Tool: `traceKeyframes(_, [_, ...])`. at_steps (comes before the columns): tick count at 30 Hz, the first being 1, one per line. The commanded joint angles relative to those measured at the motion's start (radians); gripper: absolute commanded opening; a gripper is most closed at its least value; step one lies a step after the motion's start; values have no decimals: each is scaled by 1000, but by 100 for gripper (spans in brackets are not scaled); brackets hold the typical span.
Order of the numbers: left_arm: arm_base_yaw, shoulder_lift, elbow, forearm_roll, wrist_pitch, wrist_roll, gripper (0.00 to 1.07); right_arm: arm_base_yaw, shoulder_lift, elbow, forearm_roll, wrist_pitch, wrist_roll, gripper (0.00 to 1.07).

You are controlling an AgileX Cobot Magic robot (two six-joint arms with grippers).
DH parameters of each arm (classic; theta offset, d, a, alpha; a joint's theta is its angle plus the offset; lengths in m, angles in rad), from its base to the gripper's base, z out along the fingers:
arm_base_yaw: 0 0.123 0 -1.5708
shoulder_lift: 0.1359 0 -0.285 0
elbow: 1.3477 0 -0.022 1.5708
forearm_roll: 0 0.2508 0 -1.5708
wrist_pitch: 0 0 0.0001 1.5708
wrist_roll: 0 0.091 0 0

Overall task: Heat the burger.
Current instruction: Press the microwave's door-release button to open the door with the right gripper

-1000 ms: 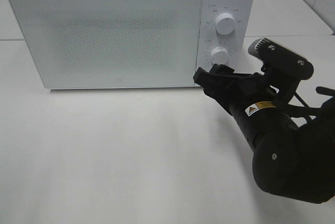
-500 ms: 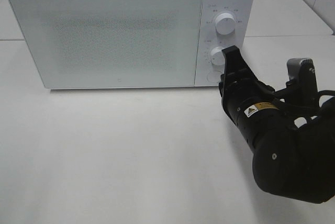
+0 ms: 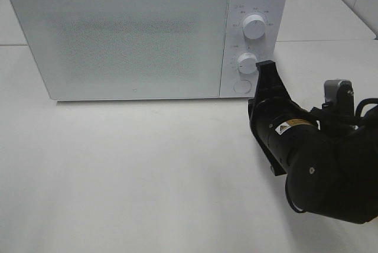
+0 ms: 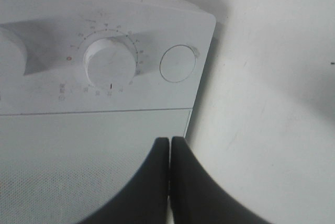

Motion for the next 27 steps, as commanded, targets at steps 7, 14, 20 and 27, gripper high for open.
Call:
traceKeyframes(7, [-1, -12, 1, -5, -14, 0, 99, -85, 45, -6, -83, 49, 43, 0])
traceKeyframes(14, [-1, -12, 1, -5, -14, 0, 99, -87, 83, -16, -86, 54, 103, 0])
traceKeyframes(20, [-1, -11, 1, -5, -14, 0, 99, -88, 131, -79, -87, 56, 102, 0])
traceKeyframes(27, [-1, -3, 1, -5, -14, 0, 99, -128, 174, -139, -129, 95, 103, 0])
